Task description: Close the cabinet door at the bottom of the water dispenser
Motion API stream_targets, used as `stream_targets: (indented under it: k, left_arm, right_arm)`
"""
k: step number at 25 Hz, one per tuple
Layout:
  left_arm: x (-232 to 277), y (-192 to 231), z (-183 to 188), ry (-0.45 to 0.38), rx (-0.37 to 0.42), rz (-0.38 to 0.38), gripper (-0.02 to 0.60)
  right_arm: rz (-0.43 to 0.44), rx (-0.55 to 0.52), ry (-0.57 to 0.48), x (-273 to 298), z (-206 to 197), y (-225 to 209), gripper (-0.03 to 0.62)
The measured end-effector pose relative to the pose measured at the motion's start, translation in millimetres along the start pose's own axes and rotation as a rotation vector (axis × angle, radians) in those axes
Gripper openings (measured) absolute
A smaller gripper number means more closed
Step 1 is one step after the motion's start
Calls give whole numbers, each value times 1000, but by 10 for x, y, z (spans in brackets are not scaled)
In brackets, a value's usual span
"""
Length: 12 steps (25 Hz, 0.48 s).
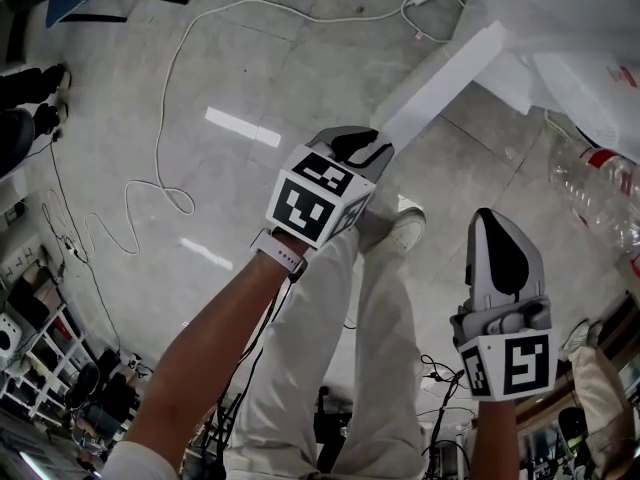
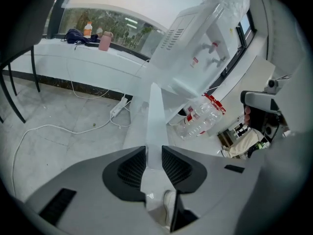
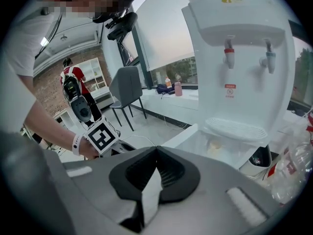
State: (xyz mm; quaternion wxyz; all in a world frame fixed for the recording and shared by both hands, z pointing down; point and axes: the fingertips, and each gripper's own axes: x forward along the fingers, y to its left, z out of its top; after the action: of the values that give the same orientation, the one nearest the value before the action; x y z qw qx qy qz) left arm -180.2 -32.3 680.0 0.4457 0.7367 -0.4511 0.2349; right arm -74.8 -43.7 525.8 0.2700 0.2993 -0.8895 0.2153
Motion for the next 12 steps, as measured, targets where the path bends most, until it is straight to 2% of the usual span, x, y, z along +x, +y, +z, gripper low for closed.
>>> stream_targets:
  k: [12]
  left_arm:
    - [154,-347,-114,50,-22,-36,103]
  right_arm:
    - [-26,22,-13,-123,-29,-59,9]
